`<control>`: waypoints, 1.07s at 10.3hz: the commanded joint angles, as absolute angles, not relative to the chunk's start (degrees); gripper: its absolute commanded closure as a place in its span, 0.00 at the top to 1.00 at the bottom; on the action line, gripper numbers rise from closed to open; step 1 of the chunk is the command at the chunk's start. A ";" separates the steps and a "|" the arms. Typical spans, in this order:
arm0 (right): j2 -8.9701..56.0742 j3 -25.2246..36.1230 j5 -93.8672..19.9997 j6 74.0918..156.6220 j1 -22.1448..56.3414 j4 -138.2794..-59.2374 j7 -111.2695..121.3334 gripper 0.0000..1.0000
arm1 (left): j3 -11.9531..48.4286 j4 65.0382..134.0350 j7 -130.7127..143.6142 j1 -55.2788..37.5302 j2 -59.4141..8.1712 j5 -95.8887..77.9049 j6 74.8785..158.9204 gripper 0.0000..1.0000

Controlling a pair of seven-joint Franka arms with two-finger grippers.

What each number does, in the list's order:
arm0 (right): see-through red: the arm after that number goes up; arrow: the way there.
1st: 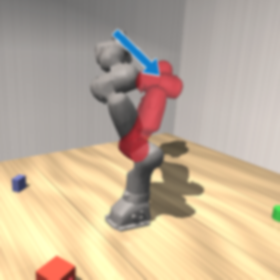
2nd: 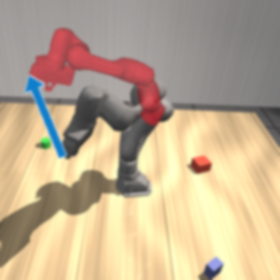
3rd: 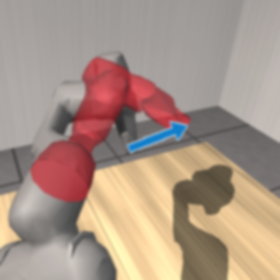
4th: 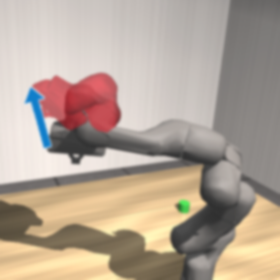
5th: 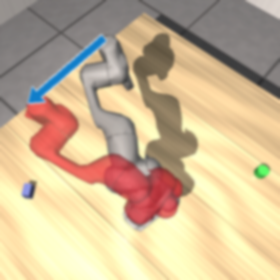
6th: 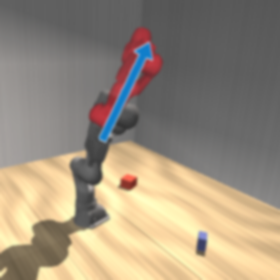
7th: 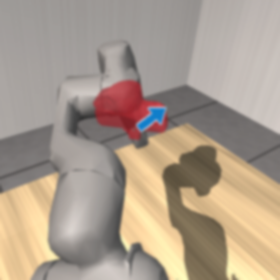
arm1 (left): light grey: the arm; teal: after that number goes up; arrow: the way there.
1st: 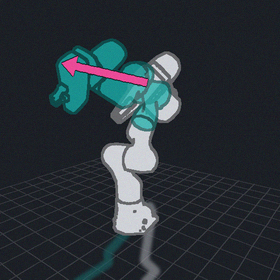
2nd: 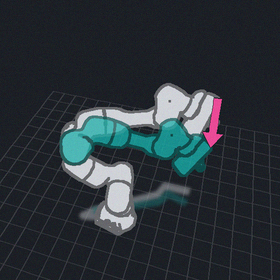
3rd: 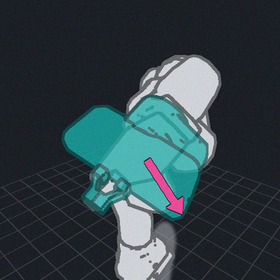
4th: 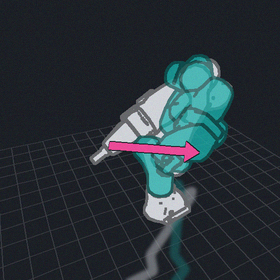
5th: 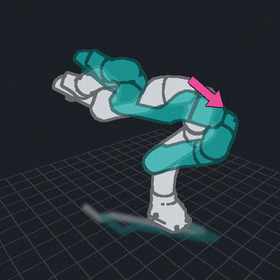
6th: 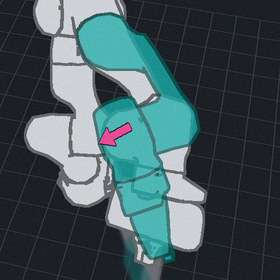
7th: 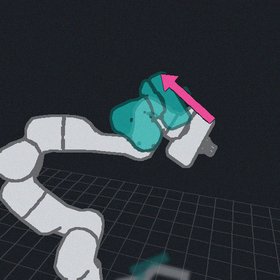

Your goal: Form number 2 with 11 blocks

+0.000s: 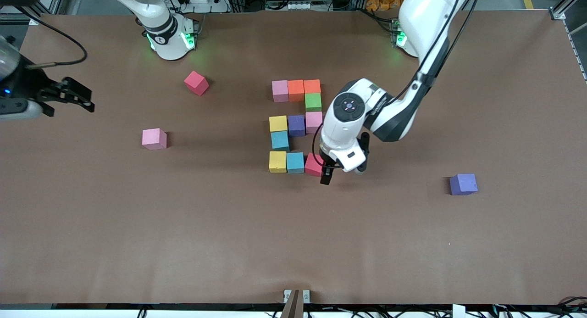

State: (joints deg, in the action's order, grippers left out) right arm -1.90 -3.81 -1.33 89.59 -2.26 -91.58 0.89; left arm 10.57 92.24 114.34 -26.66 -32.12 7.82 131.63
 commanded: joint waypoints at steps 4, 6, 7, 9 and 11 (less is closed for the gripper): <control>0.16 -4.92 -1.68 90.16 -0.02 -89.04 -4.65 1.00 | 10.99 93.34 81.72 -19.27 -20.67 8.09 120.43 1.00; 0.61 -4.92 -2.02 95.27 0.00 -89.65 -4.66 1.00 | 10.99 93.25 67.84 -15.84 -17.50 8.00 115.51 1.00; 0.53 -4.83 -1.93 95.27 -0.17 -89.74 -4.57 1.00 | 10.99 93.34 62.11 -14.43 -16.19 7.82 113.92 1.00; 0.35 -4.31 -1.23 94.84 -0.61 -89.74 -3.78 1.00 | 10.99 93.25 53.23 -11.62 -14.25 7.91 111.02 1.00; -0.17 -4.39 0.53 92.91 -3.76 -90.79 -1.51 1.00 | 10.81 93.16 45.38 -8.80 -12.66 8.00 109.34 1.00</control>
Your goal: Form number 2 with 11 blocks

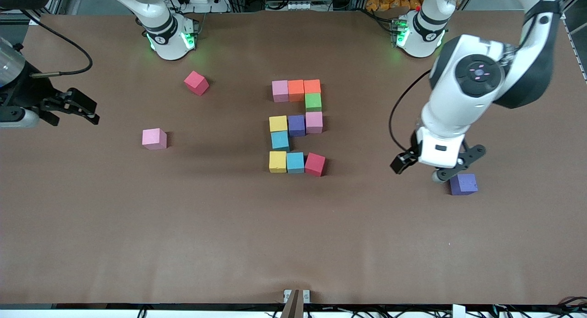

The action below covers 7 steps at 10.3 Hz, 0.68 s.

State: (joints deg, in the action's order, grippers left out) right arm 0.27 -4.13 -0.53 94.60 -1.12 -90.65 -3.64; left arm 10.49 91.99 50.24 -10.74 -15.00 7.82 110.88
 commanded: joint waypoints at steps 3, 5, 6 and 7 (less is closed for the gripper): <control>-0.88 -4.39 0.44 89.13 -5.80 -90.70 0.18 1.00 | 10.55 90.28 37.21 -5.55 -11.60 7.91 104.17 1.00; -0.97 -4.39 0.27 89.29 -5.80 -90.79 -0.61 1.00 | 10.72 87.73 30.97 -3.09 -11.16 7.74 99.69 1.00; -0.97 -4.39 0.09 89.47 -5.80 -90.79 -0.62 1.00 | 10.72 87.19 27.81 -1.86 -10.47 7.13 98.45 1.00; -0.97 -4.39 0.09 89.30 -5.89 -90.79 -0.62 1.00 | 10.72 87.10 25.60 -0.28 -9.68 4.86 98.18 1.00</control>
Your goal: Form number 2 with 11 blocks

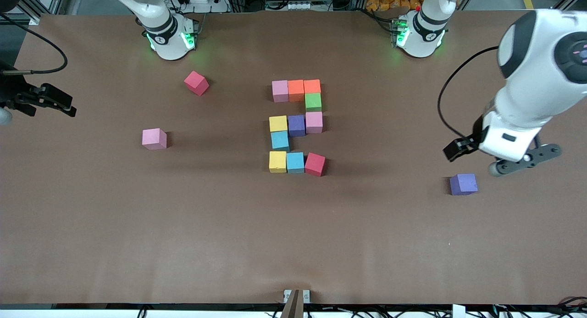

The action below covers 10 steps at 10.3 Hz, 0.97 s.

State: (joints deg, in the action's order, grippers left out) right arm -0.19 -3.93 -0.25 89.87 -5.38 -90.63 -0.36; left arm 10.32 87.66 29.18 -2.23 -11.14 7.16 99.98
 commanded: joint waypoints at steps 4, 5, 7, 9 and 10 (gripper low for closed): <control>-0.53 -4.39 0.00 89.12 -5.89 -90.79 -0.44 1.00 | 10.64 87.19 19.87 3.87 -7.21 1.05 94.24 1.00; -0.53 -4.39 0.00 88.95 -5.80 -90.79 -0.53 1.00 | 10.03 87.88 18.91 3.43 -4.86 1.49 93.96 1.00; -0.53 -4.39 0.00 88.86 -5.80 -90.79 -0.62 1.00 | 7.48 89.81 10.52 1.85 -2.21 1.67 93.43 1.00; -0.70 -4.13 0.00 87.37 -5.98 -90.79 -0.53 1.00 | 5.72 93.76 6.16 1.32 1.83 1.50 93.34 1.00; -0.79 -1.96 0.00 87.36 -3.54 -90.79 -0.53 1.00 | 5.19 95.17 5.98 0.36 3.41 1.23 93.43 1.00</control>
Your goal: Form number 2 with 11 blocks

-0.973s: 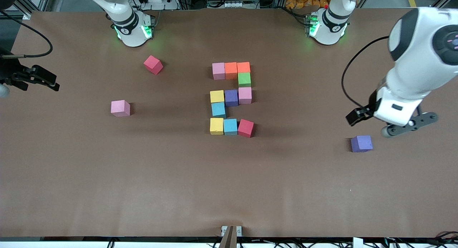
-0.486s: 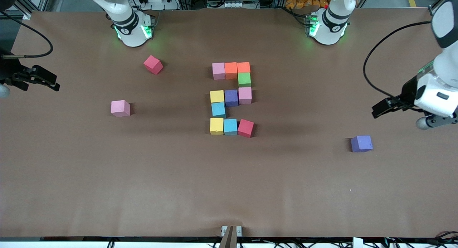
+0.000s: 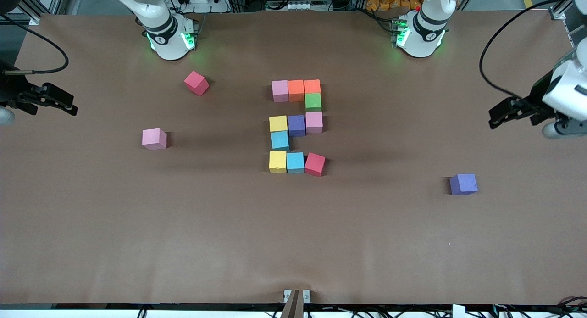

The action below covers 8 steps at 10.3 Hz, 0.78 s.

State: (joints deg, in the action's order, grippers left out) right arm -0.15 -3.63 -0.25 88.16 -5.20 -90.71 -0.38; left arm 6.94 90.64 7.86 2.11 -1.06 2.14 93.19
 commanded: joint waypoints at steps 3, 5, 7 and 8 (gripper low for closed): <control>-0.88 3.43 -0.44 87.45 0.71 -90.70 -0.44 1.00 | 4.31 94.40 5.71 -0.61 3.43 1.14 93.34 1.00; -0.79 3.60 -0.79 87.80 0.70 -90.70 -0.52 1.00 | 2.30 93.35 5.80 -2.62 3.25 0.97 93.34 1.00; -0.44 3.34 -0.79 88.76 2.19 -90.53 -0.70 1.00 | 1.41 93.25 5.89 -3.52 3.25 0.97 93.43 1.00; -0.44 3.34 -0.79 89.12 2.20 -90.53 -0.70 1.00 | 1.41 93.25 7.11 -3.60 3.51 0.88 93.34 1.00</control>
State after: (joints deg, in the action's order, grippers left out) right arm -0.16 3.08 -0.49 88.72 1.46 -90.68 -0.42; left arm 2.34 93.10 6.85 -2.81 2.48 2.14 93.28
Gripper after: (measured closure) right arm 0.000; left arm 0.000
